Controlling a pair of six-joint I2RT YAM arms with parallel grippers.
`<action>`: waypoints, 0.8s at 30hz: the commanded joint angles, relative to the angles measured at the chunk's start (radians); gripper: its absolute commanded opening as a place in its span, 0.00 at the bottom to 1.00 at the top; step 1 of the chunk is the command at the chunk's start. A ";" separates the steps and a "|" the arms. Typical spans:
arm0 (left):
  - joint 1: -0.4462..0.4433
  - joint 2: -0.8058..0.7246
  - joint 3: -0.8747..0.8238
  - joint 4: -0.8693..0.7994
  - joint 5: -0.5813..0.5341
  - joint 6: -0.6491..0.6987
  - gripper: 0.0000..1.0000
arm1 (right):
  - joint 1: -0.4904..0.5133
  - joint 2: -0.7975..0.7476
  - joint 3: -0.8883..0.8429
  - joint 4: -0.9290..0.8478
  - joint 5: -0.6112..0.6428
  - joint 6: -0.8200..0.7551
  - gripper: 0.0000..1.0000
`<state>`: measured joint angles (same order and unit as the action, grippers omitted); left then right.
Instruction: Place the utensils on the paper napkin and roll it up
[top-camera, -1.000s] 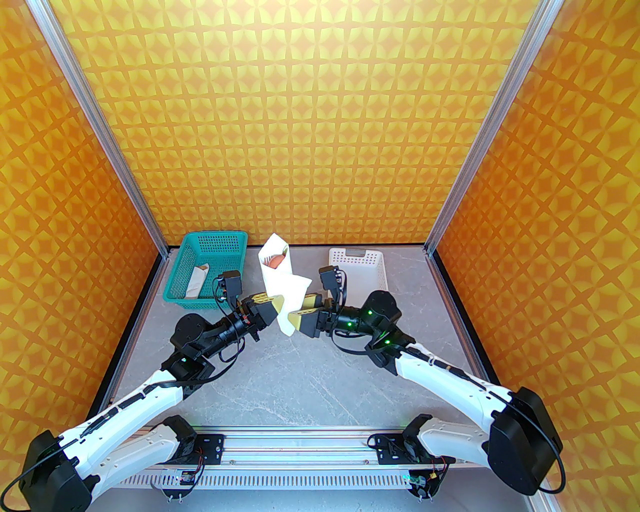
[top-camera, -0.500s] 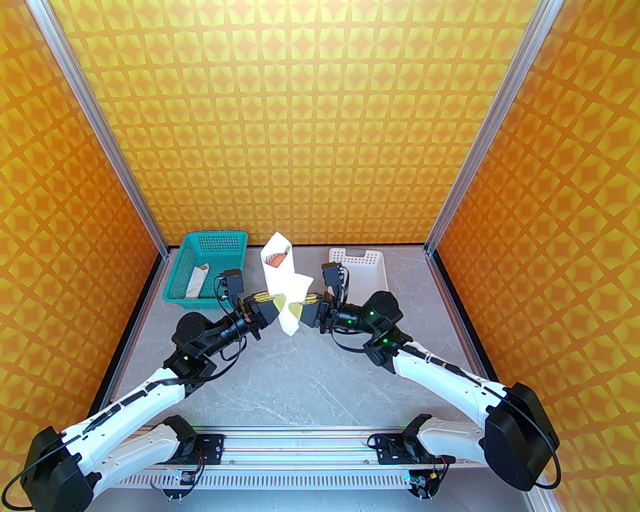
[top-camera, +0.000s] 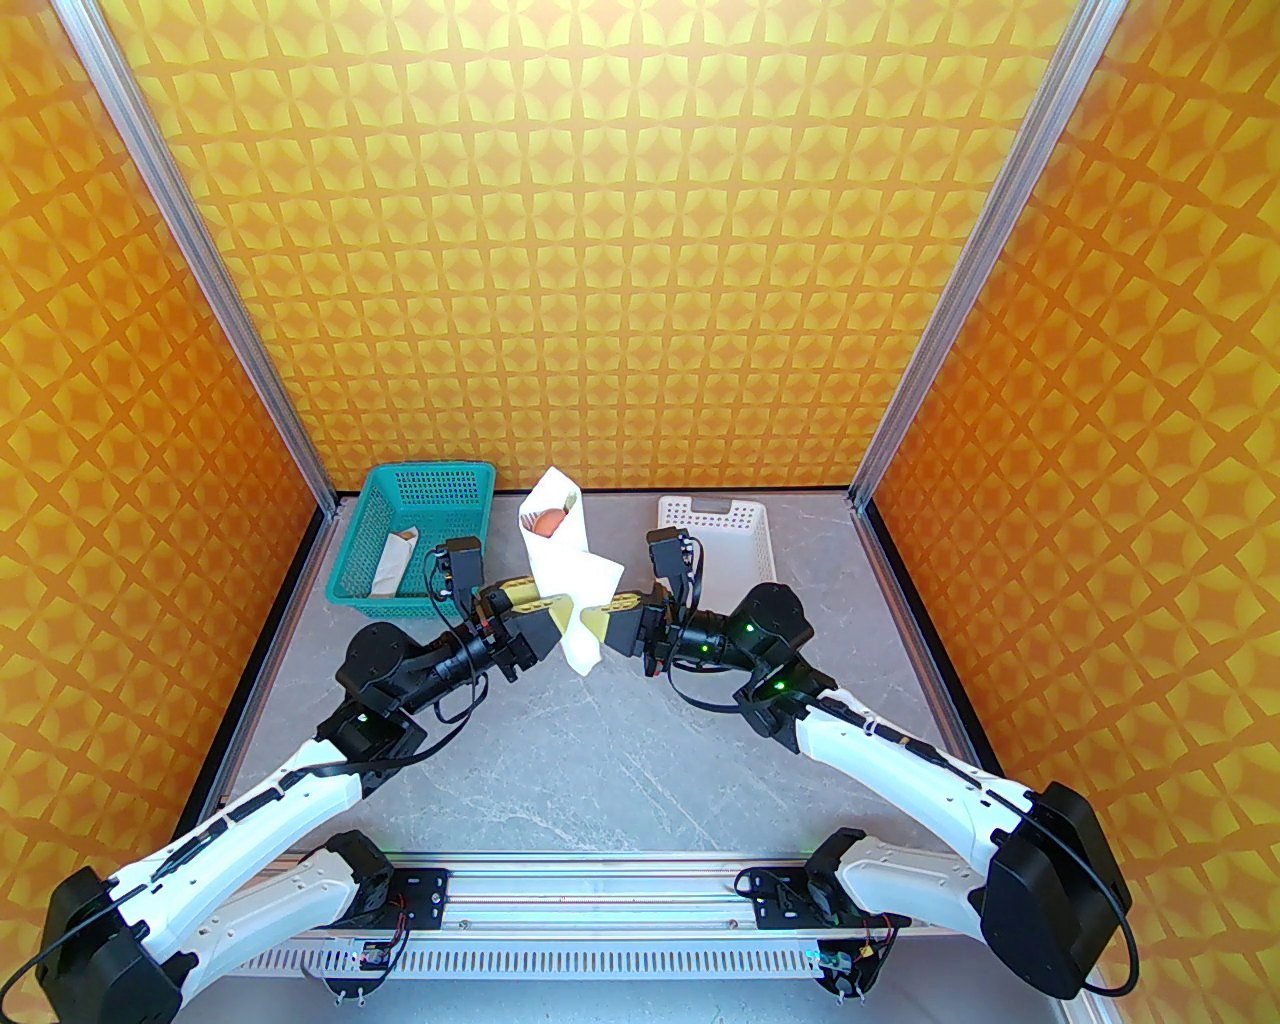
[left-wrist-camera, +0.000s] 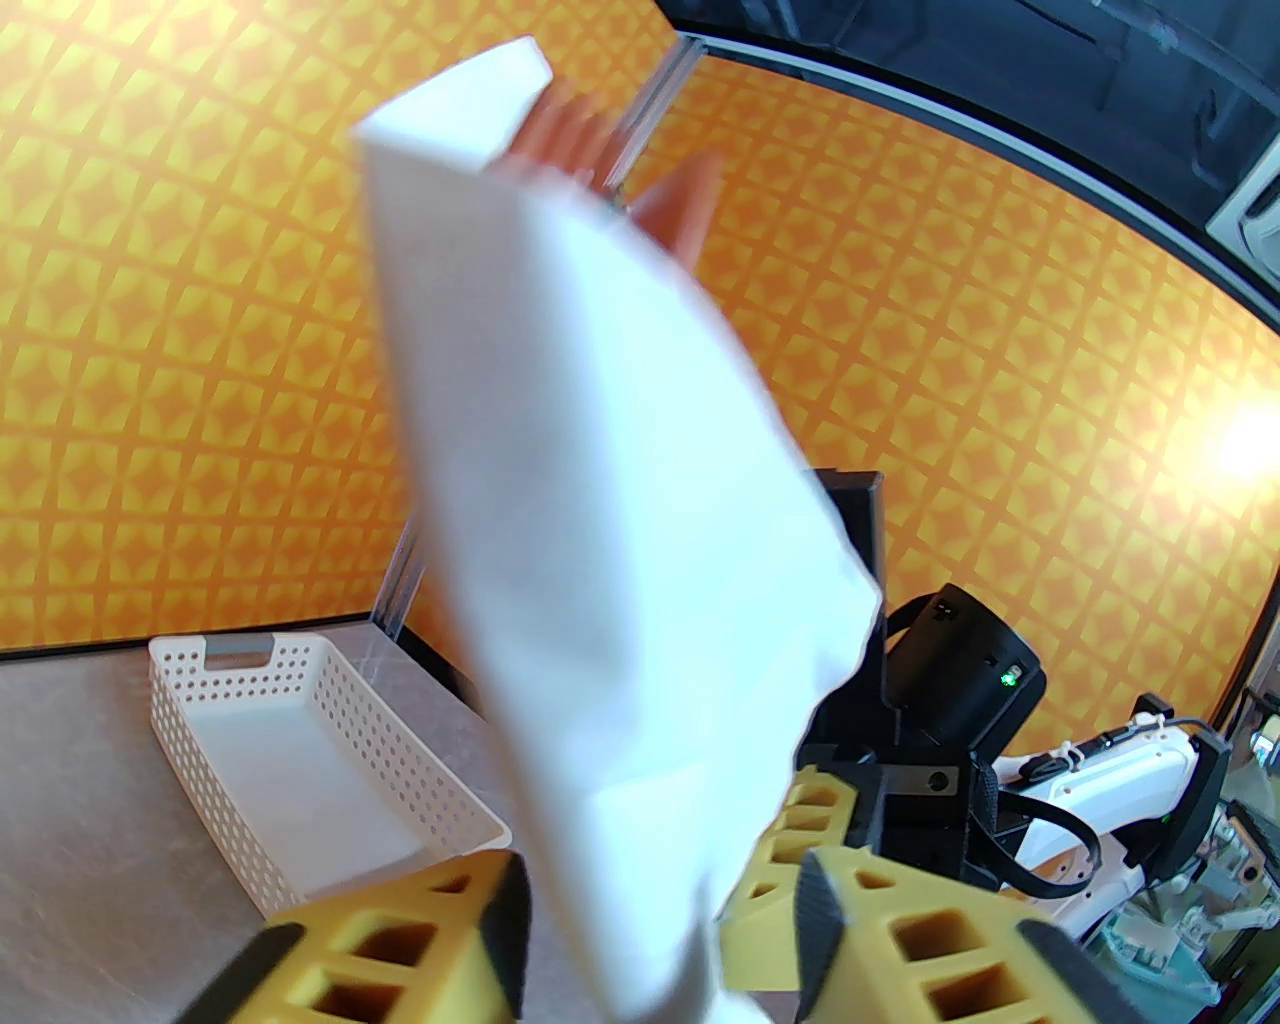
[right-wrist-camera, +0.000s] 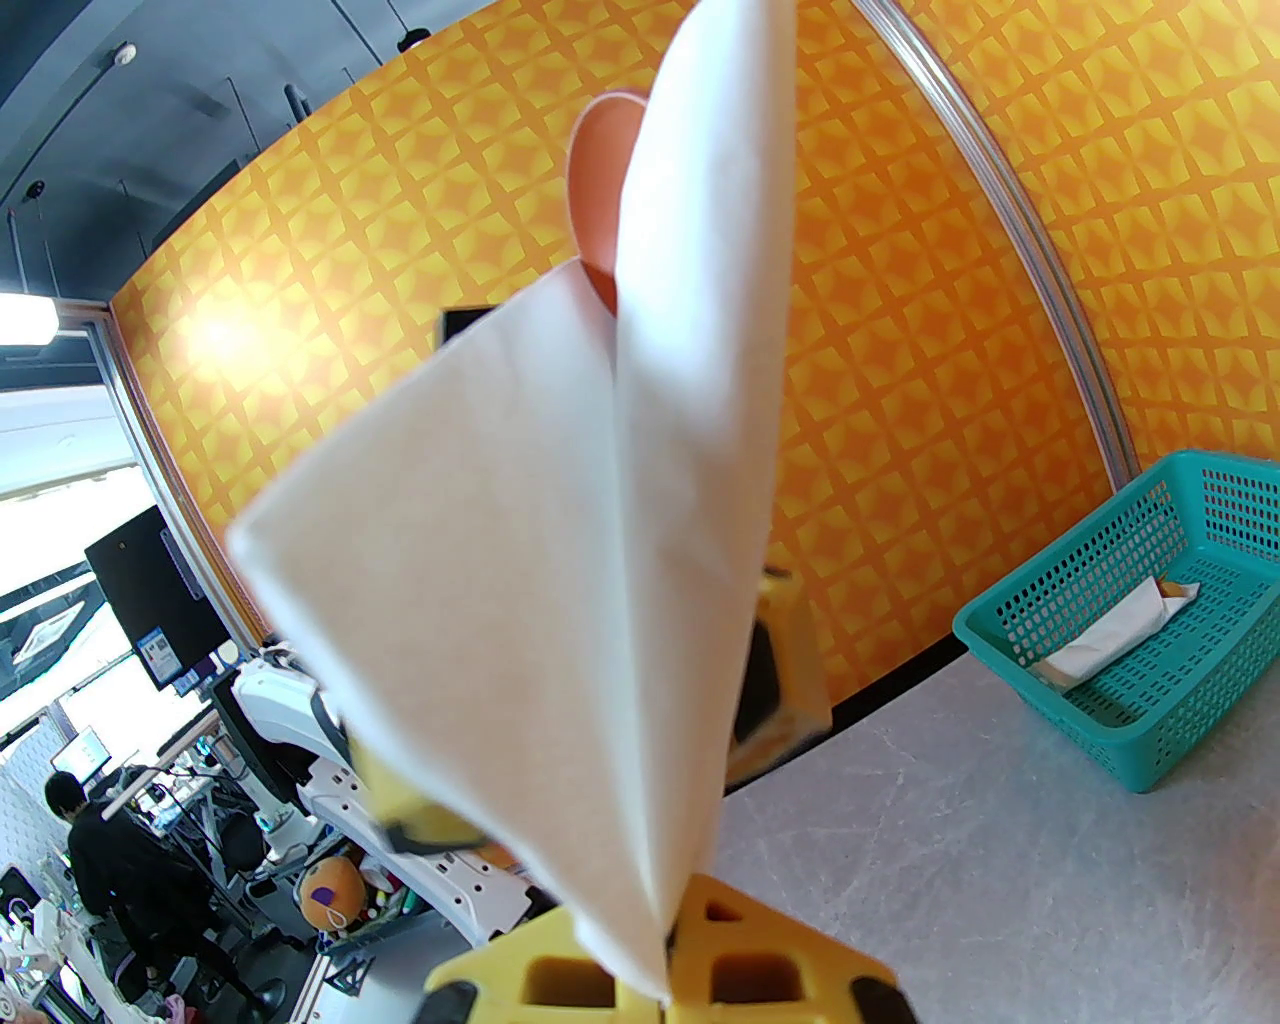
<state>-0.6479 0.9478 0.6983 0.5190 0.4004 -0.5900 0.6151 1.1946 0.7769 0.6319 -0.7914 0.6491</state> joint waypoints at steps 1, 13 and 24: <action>0.019 -0.052 0.028 -0.060 0.044 0.028 0.63 | 0.005 -0.039 0.039 -0.039 -0.025 -0.064 0.00; 0.053 -0.050 0.104 -0.007 0.253 0.005 0.83 | 0.009 -0.068 0.095 0.031 -0.090 0.004 0.00; 0.036 0.048 0.163 0.086 0.317 -0.030 0.73 | 0.025 -0.087 0.084 0.034 -0.100 0.011 0.00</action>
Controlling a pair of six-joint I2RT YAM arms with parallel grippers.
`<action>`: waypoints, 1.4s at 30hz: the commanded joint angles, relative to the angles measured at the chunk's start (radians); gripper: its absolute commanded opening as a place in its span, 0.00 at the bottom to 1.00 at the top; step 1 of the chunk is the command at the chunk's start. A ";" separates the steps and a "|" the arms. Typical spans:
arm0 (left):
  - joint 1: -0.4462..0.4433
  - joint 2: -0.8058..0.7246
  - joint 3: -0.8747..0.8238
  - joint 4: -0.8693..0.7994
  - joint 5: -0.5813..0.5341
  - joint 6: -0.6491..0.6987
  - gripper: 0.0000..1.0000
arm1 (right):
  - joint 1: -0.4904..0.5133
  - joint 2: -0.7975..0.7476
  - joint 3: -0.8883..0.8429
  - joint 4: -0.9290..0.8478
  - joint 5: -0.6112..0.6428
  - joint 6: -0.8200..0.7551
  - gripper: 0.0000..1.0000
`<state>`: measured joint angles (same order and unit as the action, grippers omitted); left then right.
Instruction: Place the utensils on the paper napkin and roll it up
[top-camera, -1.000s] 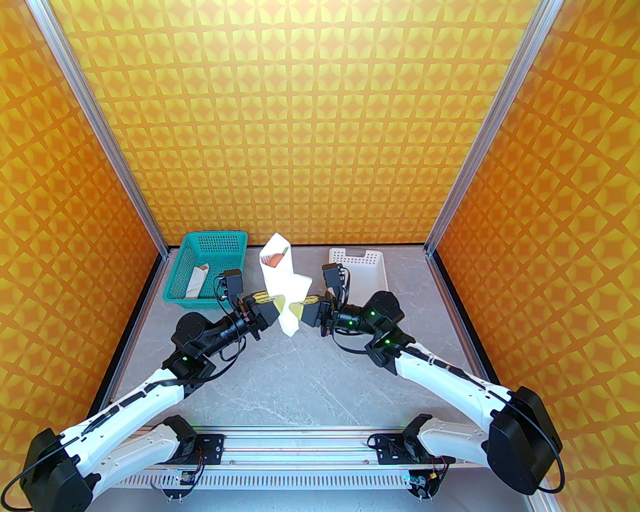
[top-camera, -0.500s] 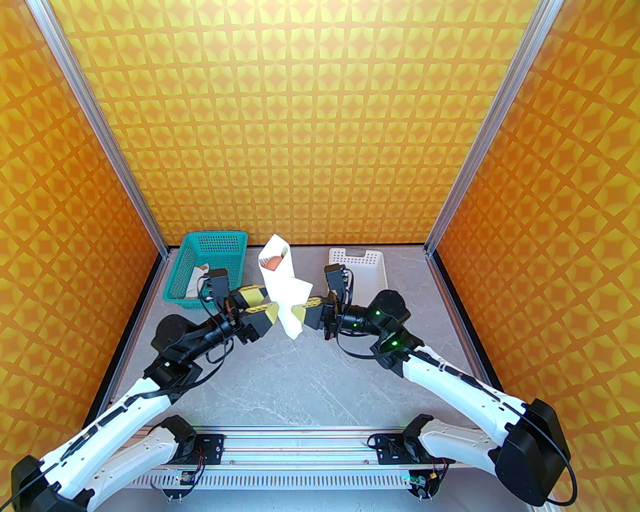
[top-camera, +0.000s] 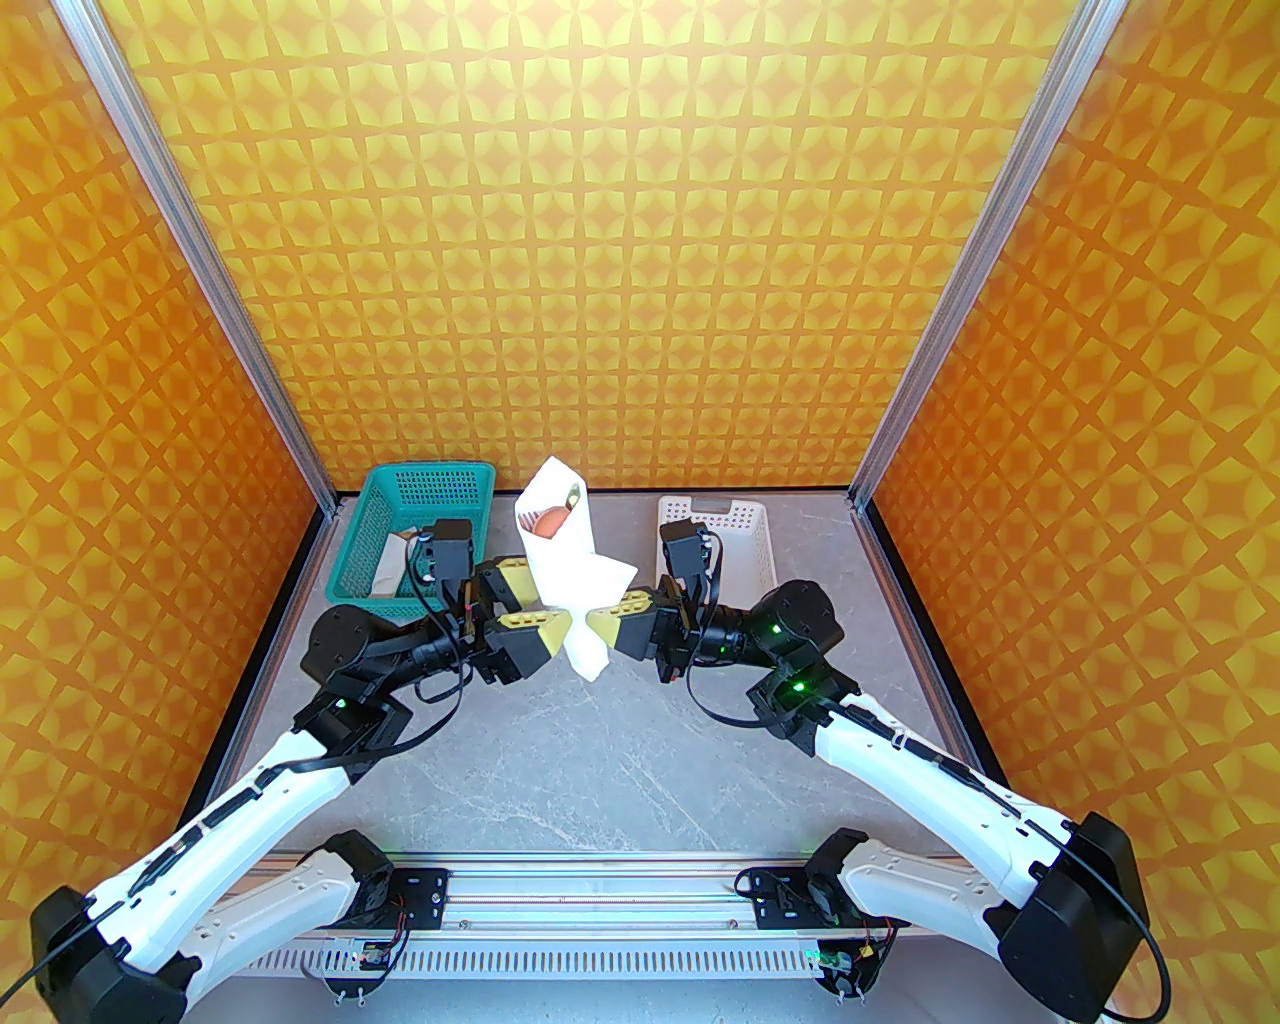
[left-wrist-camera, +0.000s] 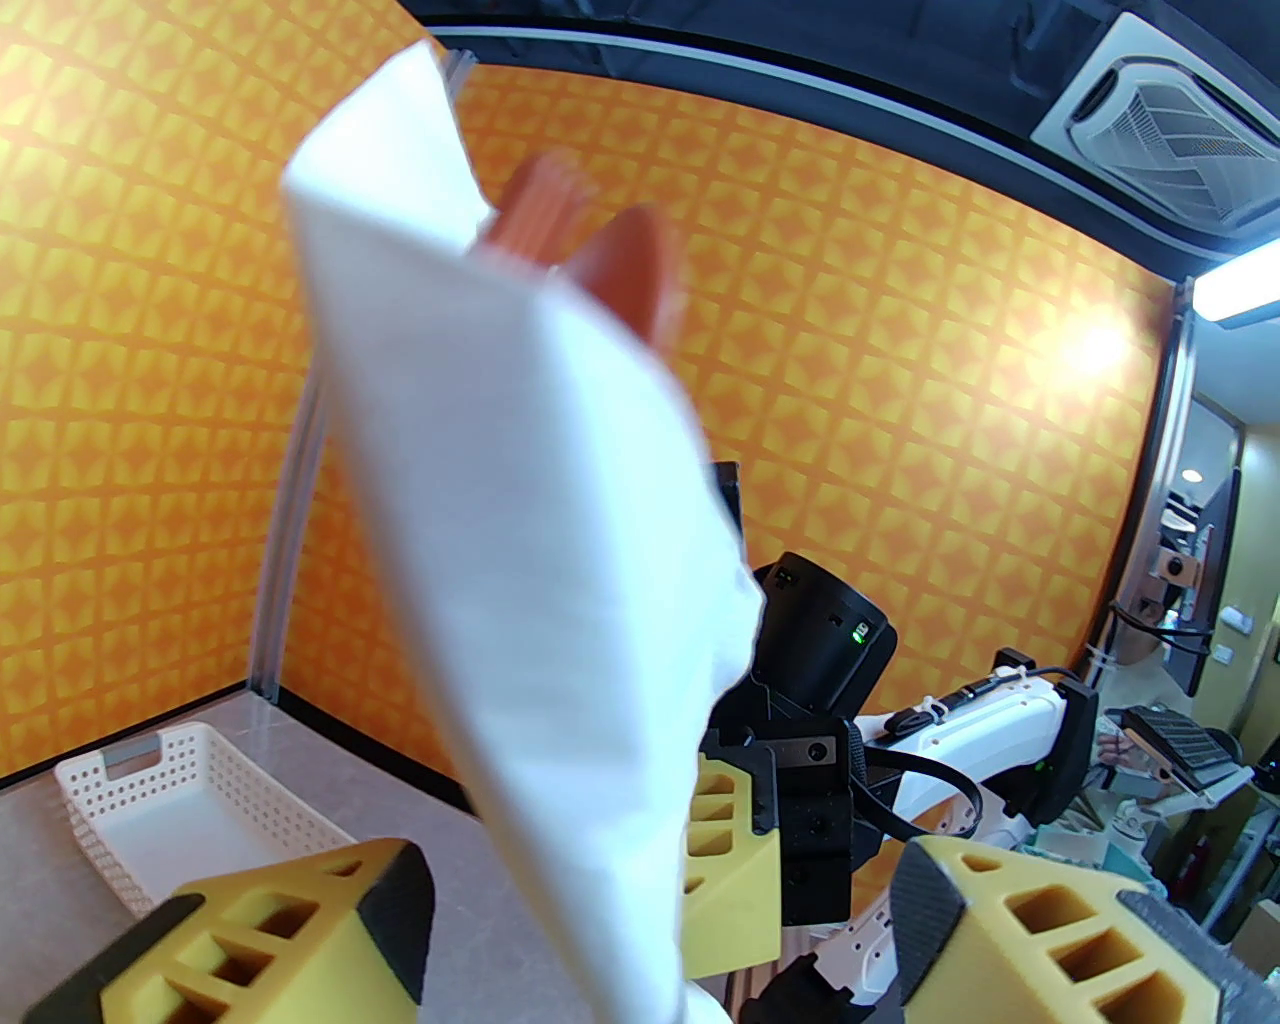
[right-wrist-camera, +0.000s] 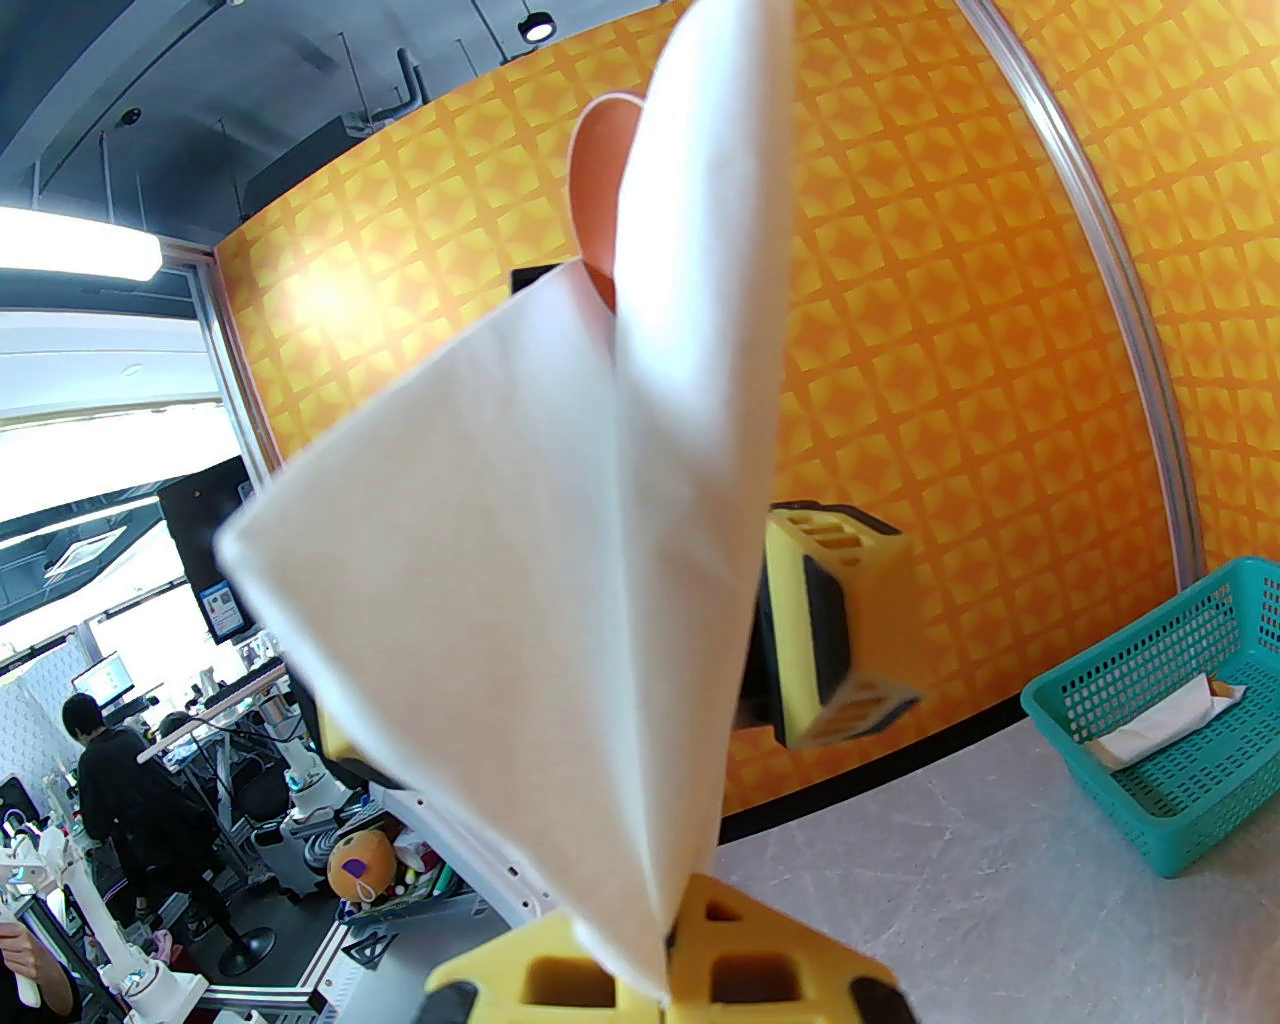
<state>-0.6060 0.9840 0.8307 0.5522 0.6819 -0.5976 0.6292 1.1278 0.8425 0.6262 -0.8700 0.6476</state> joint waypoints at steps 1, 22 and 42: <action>-0.008 0.018 0.031 0.064 0.039 -0.027 0.70 | 0.013 -0.020 0.018 0.039 -0.021 0.011 0.00; -0.021 0.047 0.042 0.089 0.051 -0.037 0.15 | 0.018 -0.043 -0.004 0.003 -0.013 -0.018 0.00; -0.021 0.013 0.035 0.017 0.004 0.002 0.00 | -0.038 -0.234 0.067 -0.491 0.127 -0.306 0.54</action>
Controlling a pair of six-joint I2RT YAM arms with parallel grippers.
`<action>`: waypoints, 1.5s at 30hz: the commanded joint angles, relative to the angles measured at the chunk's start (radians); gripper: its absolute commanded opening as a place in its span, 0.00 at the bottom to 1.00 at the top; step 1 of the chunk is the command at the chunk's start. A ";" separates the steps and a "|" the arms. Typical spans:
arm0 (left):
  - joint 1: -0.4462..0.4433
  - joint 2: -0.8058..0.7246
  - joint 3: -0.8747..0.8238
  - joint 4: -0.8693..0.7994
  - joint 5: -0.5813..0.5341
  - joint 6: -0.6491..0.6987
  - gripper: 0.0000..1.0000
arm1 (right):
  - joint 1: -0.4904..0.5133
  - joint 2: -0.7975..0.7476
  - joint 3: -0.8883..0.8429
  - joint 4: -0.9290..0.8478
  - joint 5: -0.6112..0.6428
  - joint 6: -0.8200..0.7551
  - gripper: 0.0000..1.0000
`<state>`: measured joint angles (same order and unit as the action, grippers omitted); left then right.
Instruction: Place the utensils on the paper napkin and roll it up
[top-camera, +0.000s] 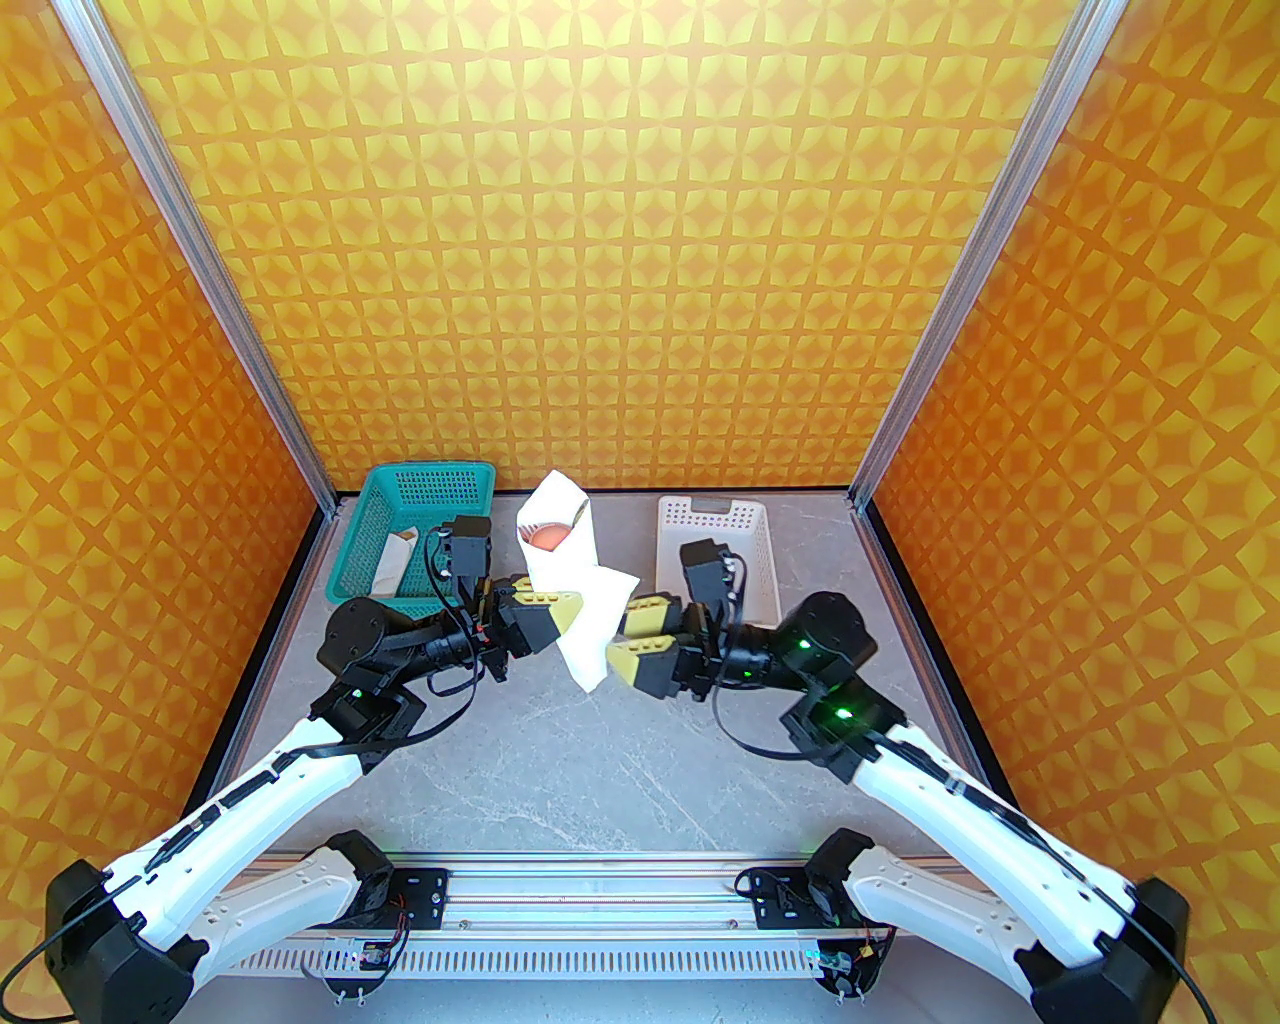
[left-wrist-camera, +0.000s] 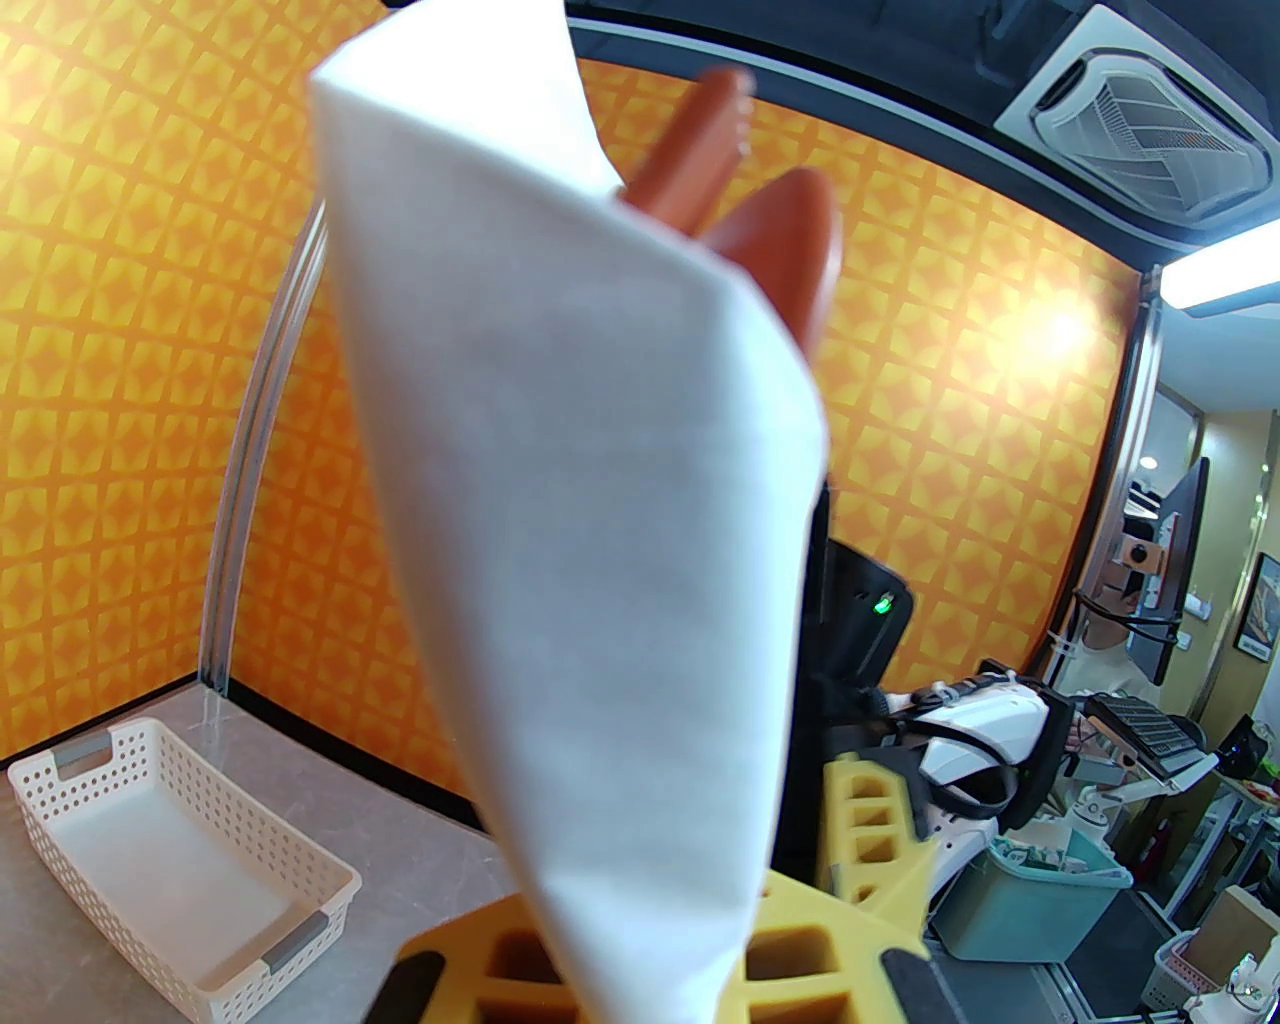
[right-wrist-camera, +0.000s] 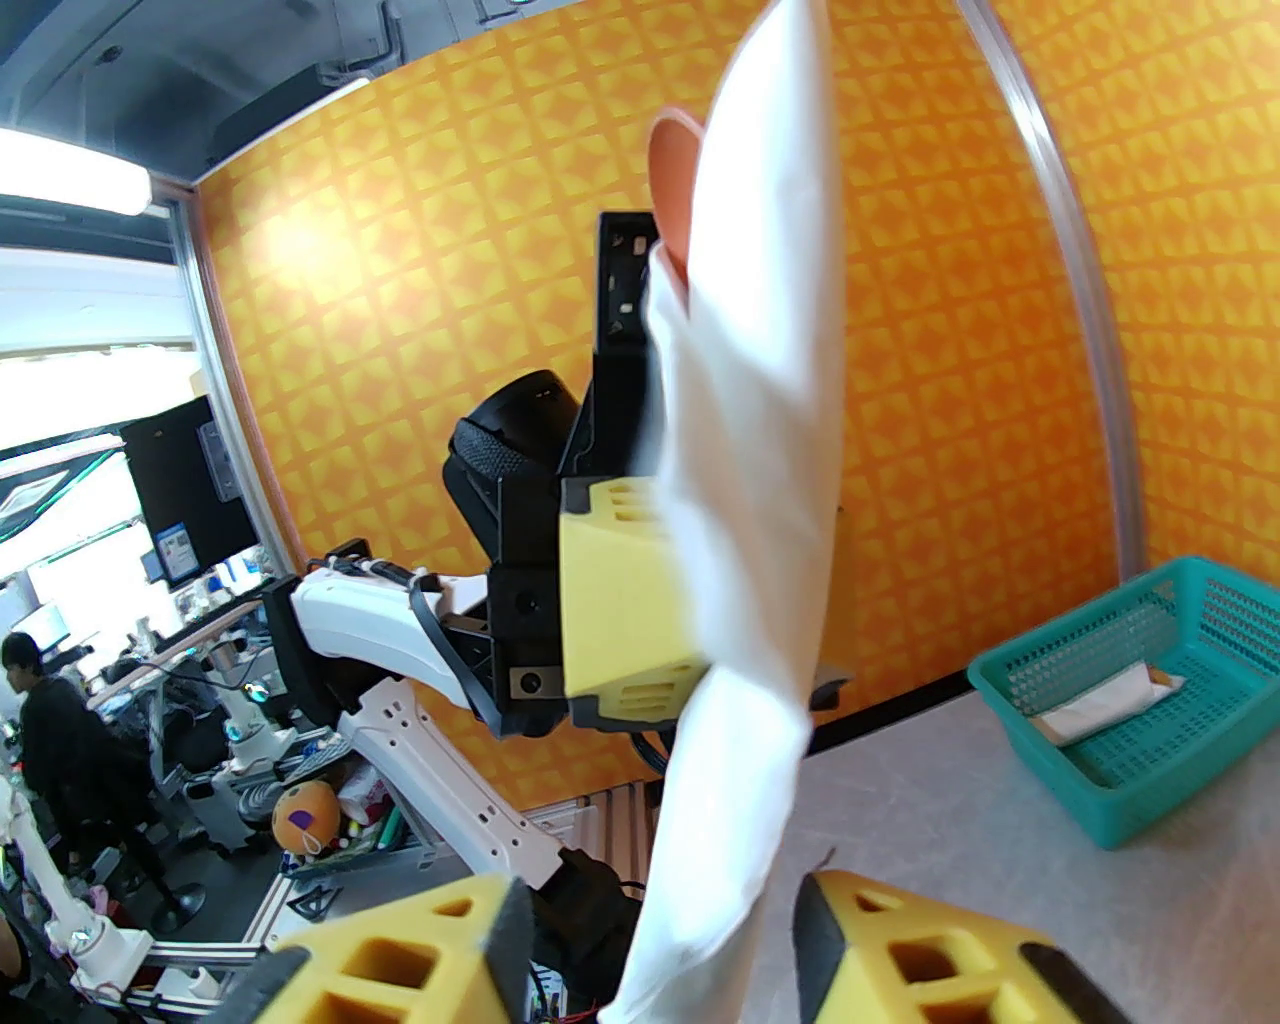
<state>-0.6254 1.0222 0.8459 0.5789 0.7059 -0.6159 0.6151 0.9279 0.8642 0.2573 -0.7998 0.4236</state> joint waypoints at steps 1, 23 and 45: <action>-0.002 -0.029 0.018 -0.010 -0.020 0.019 0.00 | -0.038 -0.046 0.052 -0.134 0.066 -0.088 0.56; -0.014 -0.029 0.008 -0.004 -0.020 0.018 0.00 | -0.059 0.099 0.226 0.018 -0.028 -0.035 0.51; -0.016 -0.035 0.004 -0.016 -0.021 0.024 0.00 | -0.090 0.114 0.278 -0.046 -0.006 -0.058 0.00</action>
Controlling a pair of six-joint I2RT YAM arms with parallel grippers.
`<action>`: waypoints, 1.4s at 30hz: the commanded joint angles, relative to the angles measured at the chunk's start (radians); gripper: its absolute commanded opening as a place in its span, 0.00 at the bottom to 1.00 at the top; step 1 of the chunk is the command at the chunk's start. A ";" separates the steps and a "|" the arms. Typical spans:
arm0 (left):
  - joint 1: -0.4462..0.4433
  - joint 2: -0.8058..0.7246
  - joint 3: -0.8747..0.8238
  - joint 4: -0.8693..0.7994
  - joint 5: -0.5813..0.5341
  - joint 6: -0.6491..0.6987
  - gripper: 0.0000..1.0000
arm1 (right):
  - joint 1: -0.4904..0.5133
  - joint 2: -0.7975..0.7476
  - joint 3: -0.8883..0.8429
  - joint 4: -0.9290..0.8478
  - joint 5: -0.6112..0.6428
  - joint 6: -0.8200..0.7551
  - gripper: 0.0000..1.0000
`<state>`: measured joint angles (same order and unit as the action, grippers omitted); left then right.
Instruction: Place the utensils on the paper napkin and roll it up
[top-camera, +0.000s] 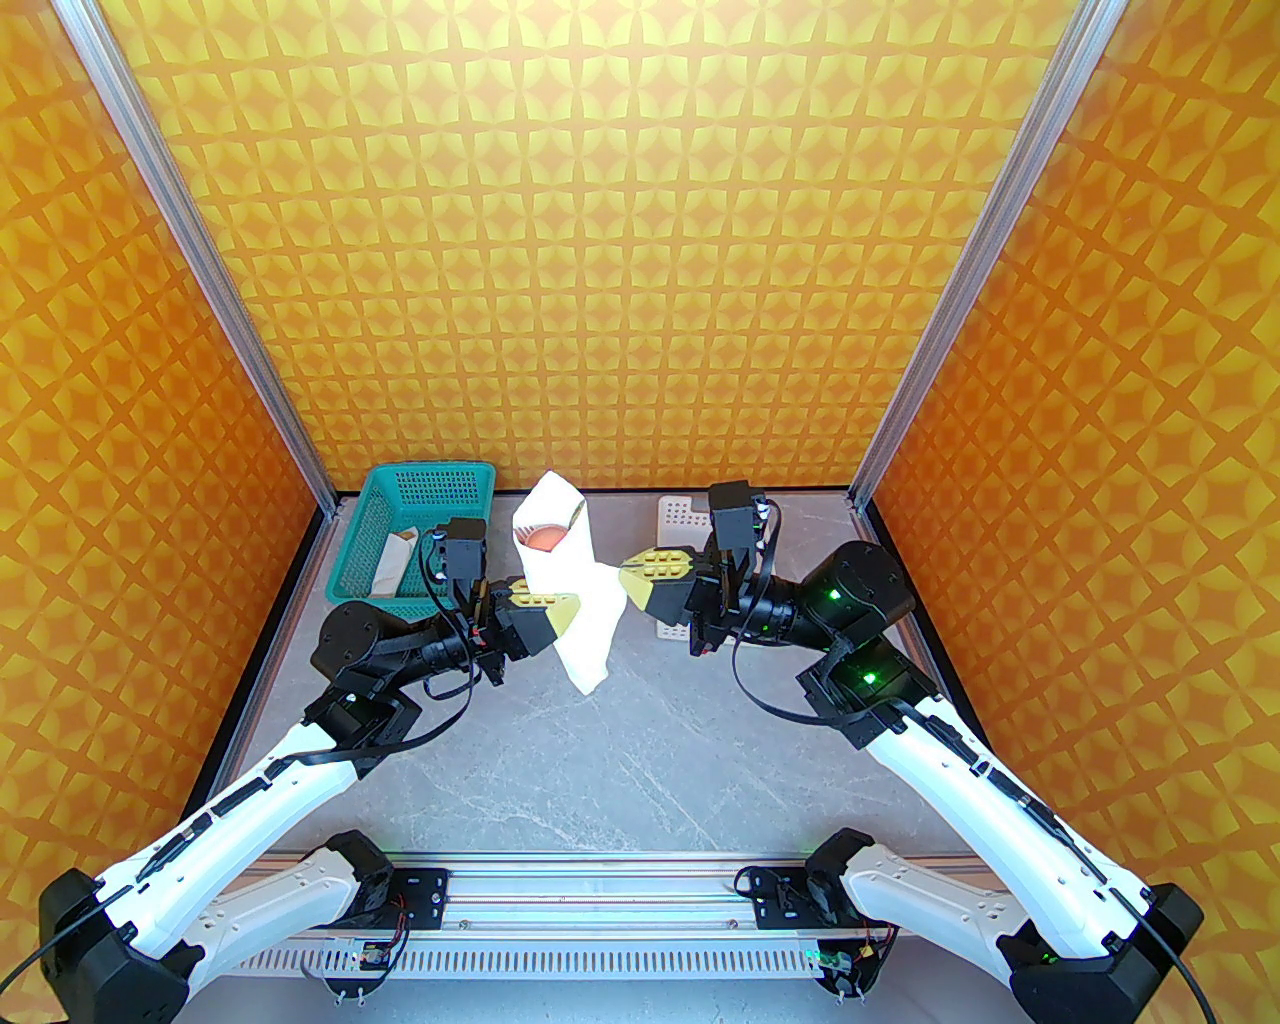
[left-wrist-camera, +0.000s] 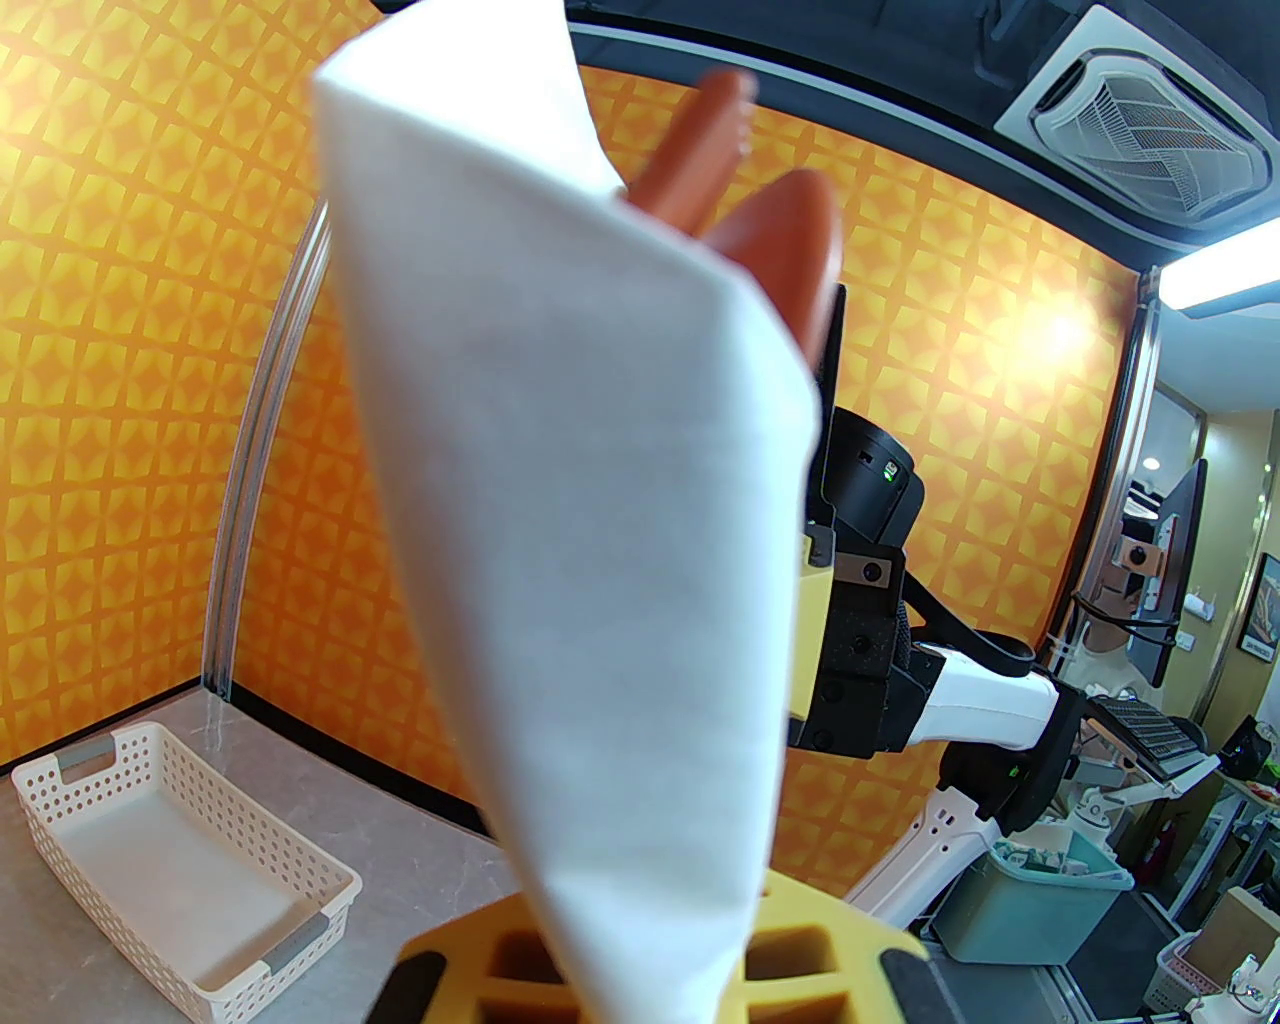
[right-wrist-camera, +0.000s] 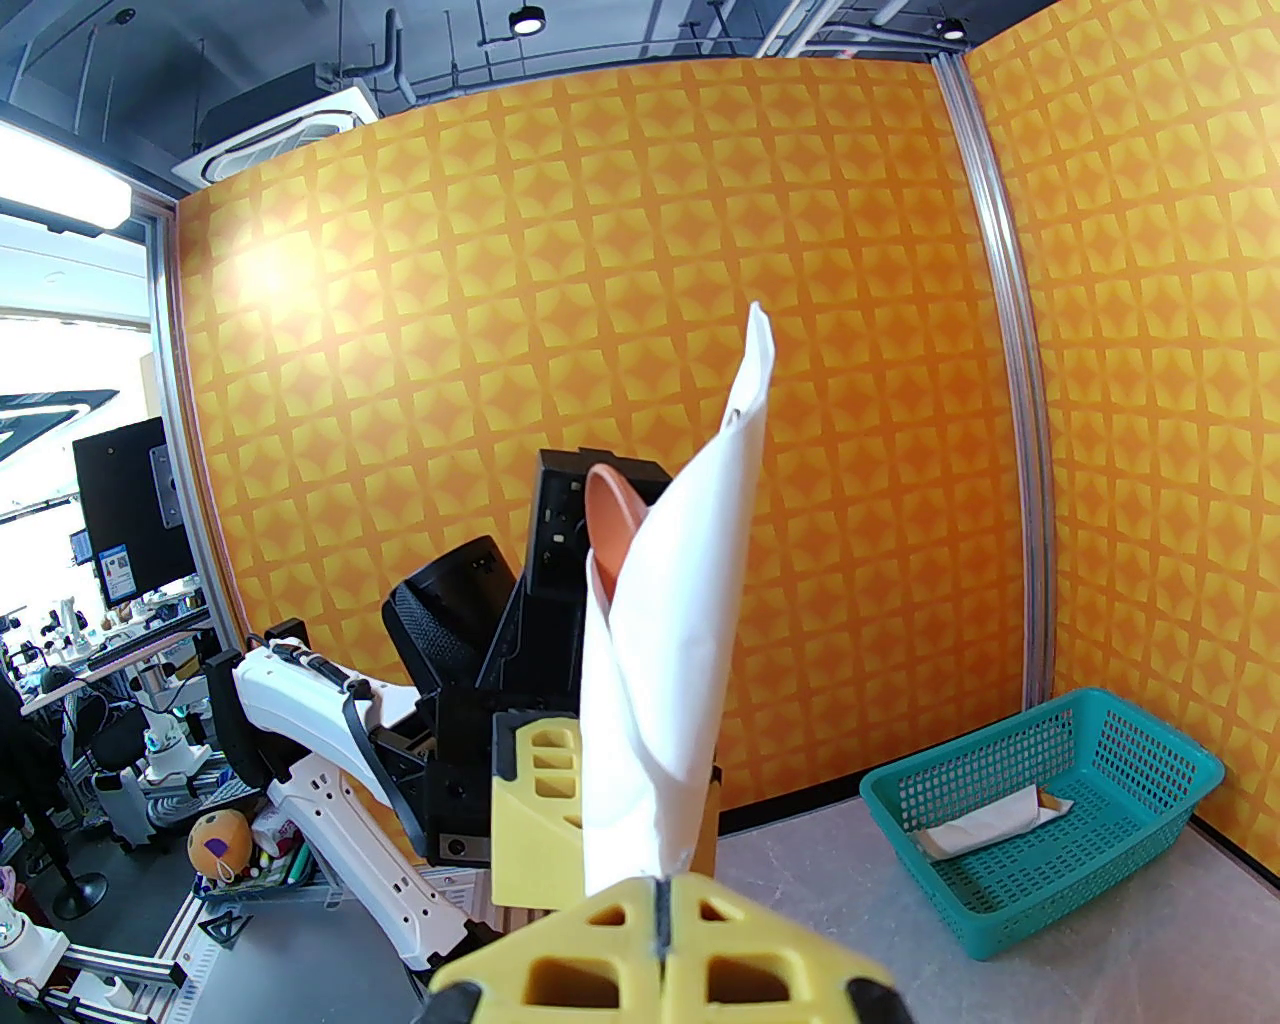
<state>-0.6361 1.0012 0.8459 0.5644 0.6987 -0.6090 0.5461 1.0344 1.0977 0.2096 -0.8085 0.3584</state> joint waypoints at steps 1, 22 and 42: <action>-0.005 -0.015 0.003 -0.001 -0.013 0.017 0.00 | -0.028 0.012 0.048 0.009 -0.005 0.014 0.00; -0.008 -0.030 -0.001 0.012 -0.013 0.016 0.00 | -0.066 0.143 0.068 0.164 -0.091 0.126 0.03; -0.008 -0.055 -0.009 -0.109 -0.192 0.114 0.00 | -0.081 -0.134 0.025 -0.402 0.245 -0.262 0.63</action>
<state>-0.6407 0.9668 0.8322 0.4938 0.5591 -0.5396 0.4679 0.9733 1.1610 -0.0856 -0.6518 0.1959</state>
